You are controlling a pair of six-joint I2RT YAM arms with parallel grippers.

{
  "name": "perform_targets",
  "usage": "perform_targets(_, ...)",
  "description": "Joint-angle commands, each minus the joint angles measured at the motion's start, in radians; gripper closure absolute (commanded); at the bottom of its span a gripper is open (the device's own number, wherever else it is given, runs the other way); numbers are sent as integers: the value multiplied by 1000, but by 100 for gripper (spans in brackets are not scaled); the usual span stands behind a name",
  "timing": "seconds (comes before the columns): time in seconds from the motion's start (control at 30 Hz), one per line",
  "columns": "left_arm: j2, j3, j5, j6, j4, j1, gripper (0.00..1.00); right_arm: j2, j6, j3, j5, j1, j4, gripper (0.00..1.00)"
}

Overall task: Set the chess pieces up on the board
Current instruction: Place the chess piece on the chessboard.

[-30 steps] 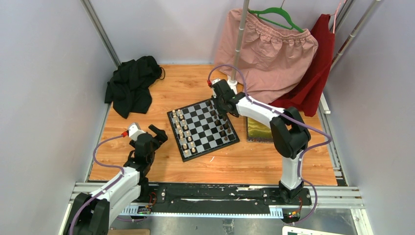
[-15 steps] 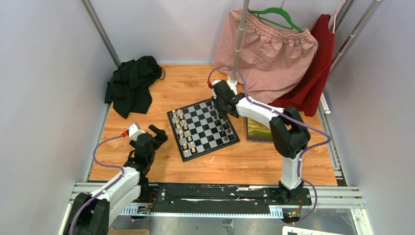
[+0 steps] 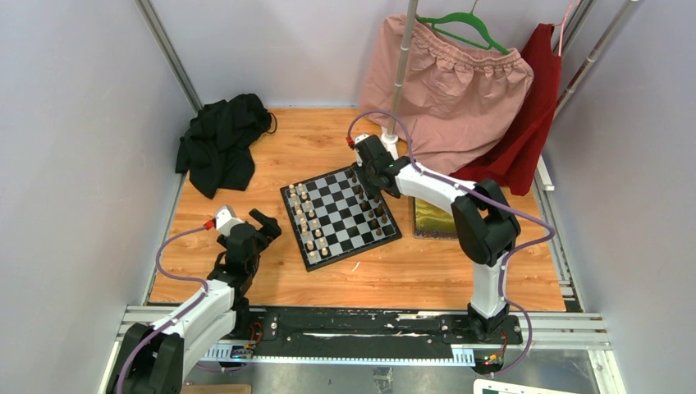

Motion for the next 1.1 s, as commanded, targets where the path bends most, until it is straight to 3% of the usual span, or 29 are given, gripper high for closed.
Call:
perform_targets(0.0,10,14,4,-3,31,3,0,-15,-19,-5,5,17,-1,68)
perform_targets(0.73,12,14,5,-2,31,3,0,-97,-25,29,48,39,-51,62)
perform_targets(0.93,11,13,4,-2,31,3,0,-212,12,-20,128,40,-43,61)
perform_targets(1.07,12,13,5,-4,31,3,0,-313,48,-80,261,39,-40,59)
